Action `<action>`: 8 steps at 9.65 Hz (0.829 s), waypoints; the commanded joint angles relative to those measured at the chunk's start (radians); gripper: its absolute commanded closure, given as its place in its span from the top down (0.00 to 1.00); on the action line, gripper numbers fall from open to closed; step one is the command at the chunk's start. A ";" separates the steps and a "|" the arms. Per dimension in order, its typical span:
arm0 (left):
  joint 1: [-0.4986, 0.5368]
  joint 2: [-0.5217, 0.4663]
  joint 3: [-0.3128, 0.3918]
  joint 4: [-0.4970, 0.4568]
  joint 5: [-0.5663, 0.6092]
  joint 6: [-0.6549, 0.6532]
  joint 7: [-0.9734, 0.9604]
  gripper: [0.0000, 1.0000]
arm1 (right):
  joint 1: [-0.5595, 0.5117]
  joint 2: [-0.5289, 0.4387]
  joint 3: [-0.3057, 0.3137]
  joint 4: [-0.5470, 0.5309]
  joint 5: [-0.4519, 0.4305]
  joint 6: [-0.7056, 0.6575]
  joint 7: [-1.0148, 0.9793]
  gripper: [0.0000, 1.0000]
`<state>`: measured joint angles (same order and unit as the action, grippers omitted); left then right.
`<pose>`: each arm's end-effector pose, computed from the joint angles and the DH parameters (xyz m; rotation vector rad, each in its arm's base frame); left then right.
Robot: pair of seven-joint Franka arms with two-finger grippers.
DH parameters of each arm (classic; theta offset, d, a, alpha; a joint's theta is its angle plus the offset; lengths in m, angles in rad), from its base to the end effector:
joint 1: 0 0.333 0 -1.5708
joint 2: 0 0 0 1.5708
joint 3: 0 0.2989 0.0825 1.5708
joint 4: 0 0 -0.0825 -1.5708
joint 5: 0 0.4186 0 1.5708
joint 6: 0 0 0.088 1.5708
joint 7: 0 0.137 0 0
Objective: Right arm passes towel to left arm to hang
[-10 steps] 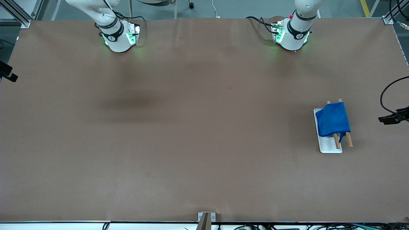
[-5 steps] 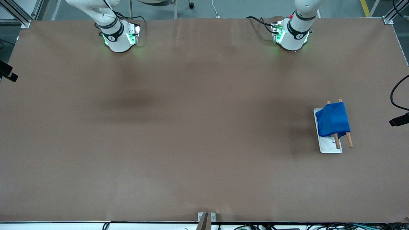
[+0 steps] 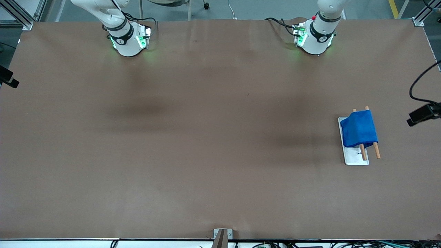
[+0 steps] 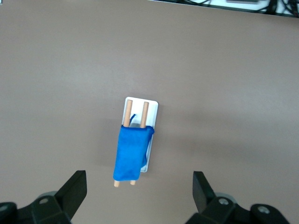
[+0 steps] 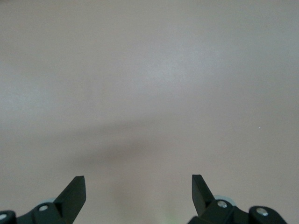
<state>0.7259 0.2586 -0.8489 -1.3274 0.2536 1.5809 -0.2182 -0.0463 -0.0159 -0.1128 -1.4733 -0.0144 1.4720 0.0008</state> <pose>0.6483 0.0161 0.5883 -3.0854 -0.1966 -0.1353 0.5667 -0.0936 0.6268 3.1177 -0.2522 0.0211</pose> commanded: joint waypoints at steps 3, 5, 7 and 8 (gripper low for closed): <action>-0.321 -0.214 0.406 -0.126 -0.251 -0.030 0.072 1.00 | -0.012 -0.004 0.009 0.002 -0.004 -0.007 0.018 1.00; -0.509 -0.312 0.616 -0.237 -0.258 -0.032 0.190 1.00 | -0.012 -0.004 0.009 0.002 -0.004 -0.007 0.018 1.00; -0.557 -0.389 0.648 -0.344 -0.257 -0.030 0.220 1.00 | -0.012 -0.004 0.009 0.002 -0.004 -0.007 0.016 1.00; -0.580 -0.424 0.649 -0.381 -0.254 -0.027 0.211 1.00 | -0.012 -0.004 0.009 0.002 -0.004 -0.009 0.018 1.00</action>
<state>0.1788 -0.0944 -0.2107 -1.5903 0.0083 1.5365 -0.0164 -0.0467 -0.0159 -0.1138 -1.4734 -0.0144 1.4719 0.0024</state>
